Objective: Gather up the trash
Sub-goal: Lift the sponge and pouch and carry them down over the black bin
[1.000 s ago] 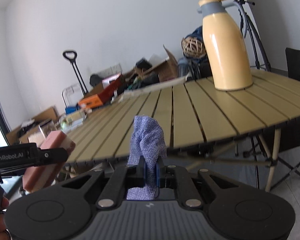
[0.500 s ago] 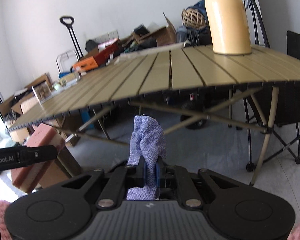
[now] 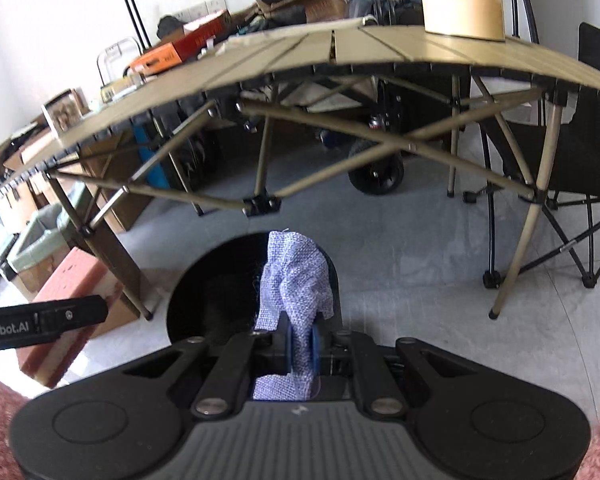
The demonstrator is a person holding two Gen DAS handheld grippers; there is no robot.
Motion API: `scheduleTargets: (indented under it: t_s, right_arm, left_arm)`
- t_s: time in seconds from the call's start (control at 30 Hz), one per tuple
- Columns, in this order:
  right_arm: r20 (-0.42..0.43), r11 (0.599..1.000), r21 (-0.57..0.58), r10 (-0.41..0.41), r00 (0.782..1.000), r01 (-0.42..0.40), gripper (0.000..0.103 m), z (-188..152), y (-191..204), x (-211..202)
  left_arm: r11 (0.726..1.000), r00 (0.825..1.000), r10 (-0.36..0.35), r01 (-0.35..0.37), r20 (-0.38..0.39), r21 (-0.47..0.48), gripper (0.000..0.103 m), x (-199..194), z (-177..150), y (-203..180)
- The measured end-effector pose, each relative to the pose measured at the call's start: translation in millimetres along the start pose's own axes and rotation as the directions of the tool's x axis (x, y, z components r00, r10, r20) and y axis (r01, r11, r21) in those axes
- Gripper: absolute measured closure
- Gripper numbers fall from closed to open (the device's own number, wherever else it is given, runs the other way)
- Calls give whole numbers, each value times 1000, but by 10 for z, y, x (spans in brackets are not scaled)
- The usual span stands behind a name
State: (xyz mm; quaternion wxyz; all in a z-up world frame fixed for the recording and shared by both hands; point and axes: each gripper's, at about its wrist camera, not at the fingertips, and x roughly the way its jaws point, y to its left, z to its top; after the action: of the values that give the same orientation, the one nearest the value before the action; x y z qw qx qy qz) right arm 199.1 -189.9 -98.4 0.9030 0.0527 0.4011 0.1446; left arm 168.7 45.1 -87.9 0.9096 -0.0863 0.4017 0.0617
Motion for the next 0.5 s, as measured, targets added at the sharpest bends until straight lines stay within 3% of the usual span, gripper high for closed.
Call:
scheduleTargets:
  t_s: [0.5]
  right_arm:
    - [-116,994,28,-98,988,102,94,-149,-160,394]
  left_arm:
    - [997,989,25,-35,-147,-65,16,462,-182,302]
